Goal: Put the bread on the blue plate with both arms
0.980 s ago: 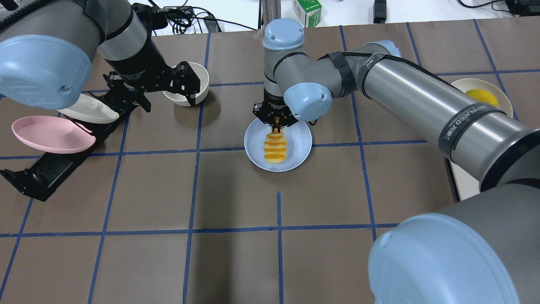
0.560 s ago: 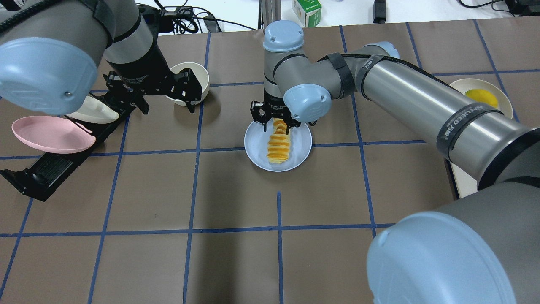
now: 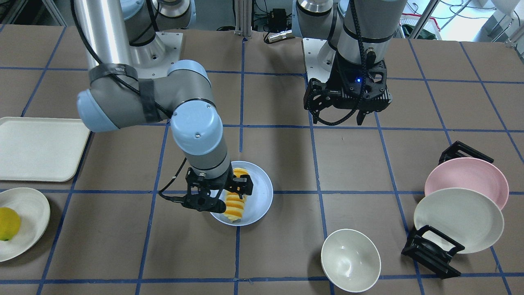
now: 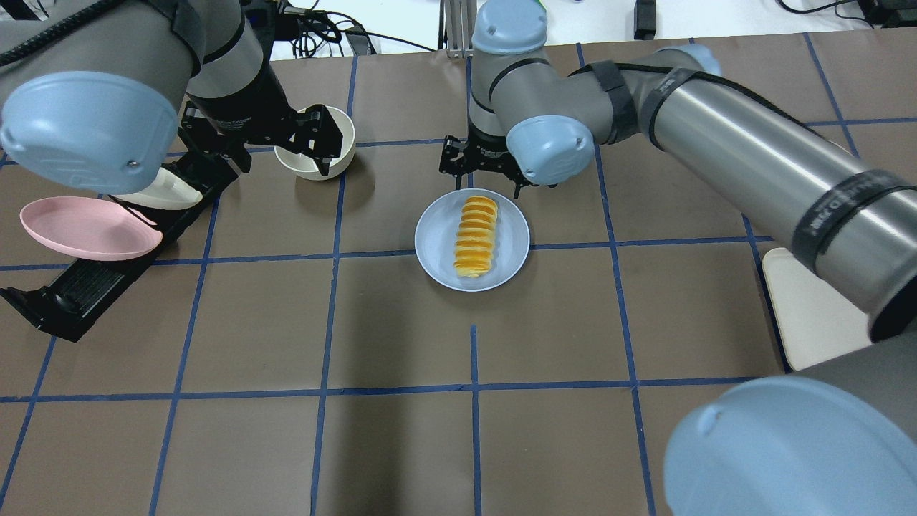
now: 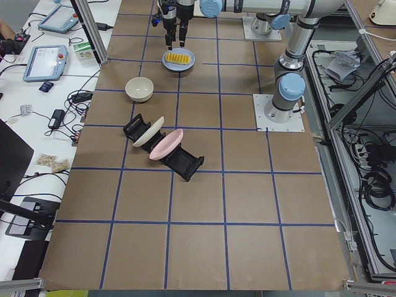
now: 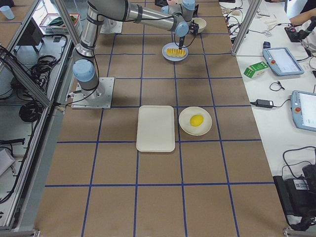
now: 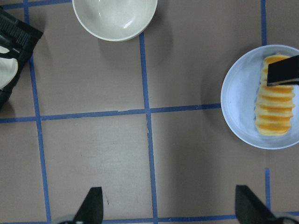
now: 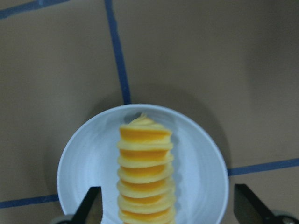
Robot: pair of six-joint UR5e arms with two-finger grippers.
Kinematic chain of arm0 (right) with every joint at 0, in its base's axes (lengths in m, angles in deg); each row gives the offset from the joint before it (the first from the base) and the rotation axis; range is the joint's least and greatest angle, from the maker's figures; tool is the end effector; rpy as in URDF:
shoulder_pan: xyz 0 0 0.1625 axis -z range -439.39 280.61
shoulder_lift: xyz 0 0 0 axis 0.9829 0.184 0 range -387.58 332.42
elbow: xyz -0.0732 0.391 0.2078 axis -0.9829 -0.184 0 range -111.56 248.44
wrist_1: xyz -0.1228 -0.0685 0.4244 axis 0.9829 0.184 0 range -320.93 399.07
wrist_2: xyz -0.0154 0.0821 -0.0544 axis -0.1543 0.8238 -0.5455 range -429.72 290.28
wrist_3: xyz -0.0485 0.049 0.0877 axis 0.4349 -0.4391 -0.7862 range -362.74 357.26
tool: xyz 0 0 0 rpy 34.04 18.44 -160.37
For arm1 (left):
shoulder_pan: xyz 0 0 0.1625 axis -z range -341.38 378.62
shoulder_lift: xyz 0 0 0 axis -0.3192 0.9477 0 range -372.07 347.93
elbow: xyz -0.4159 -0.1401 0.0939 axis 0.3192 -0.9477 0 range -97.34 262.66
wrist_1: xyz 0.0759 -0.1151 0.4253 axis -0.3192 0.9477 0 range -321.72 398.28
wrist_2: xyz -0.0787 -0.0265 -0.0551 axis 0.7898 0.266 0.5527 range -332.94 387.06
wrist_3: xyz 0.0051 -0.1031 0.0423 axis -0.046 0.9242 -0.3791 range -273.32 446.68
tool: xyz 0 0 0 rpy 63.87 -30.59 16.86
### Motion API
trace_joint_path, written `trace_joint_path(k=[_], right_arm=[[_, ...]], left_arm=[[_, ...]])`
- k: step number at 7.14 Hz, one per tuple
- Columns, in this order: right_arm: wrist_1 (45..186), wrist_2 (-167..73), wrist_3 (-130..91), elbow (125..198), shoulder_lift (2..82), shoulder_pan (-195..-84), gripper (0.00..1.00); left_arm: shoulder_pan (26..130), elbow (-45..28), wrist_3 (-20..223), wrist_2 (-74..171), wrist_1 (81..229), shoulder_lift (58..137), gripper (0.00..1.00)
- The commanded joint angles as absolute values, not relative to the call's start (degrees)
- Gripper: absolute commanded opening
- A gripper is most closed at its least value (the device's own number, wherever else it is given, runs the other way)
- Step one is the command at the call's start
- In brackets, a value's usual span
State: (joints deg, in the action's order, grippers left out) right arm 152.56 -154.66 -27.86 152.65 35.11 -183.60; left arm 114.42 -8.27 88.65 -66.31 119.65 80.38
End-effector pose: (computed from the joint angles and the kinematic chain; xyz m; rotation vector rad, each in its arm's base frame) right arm 0.3121 -0.6496 0.2970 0.2873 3.0335 -0.0040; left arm -0.1822 -0.5390 0.4840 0.0992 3.0840 -0.1472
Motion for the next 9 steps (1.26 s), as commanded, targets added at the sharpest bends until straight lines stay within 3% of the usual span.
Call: trace_joint_path(k=[1, 4, 9], right_arm=[[142.6, -154.7, -20.4, 152.2, 42.7, -175.8, 1.0], [127.6, -154.9, -17.9, 152.5, 55.4, -169.9, 1.0], [125.8, -158.8, -14.4, 157.6, 61.4, -169.8, 1.0]], left_arm=[[114.2, -8.3, 88.6, -66.4, 119.4, 80.2, 1.0], [113.9, -8.3, 88.6, -66.4, 119.4, 80.1, 1.0], [113.9, -8.3, 88.6, -66.4, 119.4, 80.2, 1.0]])
